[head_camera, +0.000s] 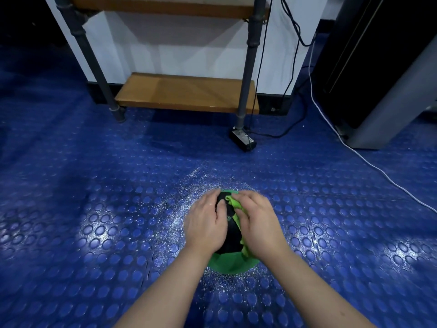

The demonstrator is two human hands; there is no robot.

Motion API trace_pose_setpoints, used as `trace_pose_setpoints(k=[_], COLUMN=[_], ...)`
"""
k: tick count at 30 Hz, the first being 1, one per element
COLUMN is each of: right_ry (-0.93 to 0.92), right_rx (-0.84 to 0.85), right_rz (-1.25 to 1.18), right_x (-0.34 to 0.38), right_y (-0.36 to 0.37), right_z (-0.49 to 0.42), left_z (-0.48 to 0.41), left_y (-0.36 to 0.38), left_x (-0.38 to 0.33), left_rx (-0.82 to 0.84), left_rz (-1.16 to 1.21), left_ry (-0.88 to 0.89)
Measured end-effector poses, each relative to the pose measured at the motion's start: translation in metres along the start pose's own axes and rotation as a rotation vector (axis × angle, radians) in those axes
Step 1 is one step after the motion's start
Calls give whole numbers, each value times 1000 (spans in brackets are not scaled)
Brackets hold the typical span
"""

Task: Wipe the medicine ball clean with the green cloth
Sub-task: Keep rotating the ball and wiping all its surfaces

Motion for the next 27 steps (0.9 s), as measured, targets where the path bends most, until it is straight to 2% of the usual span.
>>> trace_pose_setpoints(k=[5,9,16,22,27], right_ry=[53,61,14,52,120], right_rx=[181,221,56,-68,-157], right_rz=[49,76,14,-70,-116], right_x=[-10,-8,0,-6,-9], right_y=[2,5,-6,-8,-4], right_z=[-40,-51,-6,42,51], left_z=[10,4,-1,-20,-22], left_y=[1,-1,-3,-7,-4], left_x=[-3,-3,1,1,2], left_rx=[-25,-6,20,47,40], left_rz=[-14,6,33,140,188], left_ry=[92,2,8,-145,-203])
Point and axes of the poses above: each hand's wrist, its own z-axis away from the middle knuckle, its own y-axis out of the palm, x = y × z, the point moved 1 cm from there along -z, towards the middle knuckle, and after that the axes turned 14 degrees about -y, right-handed, at the moved point
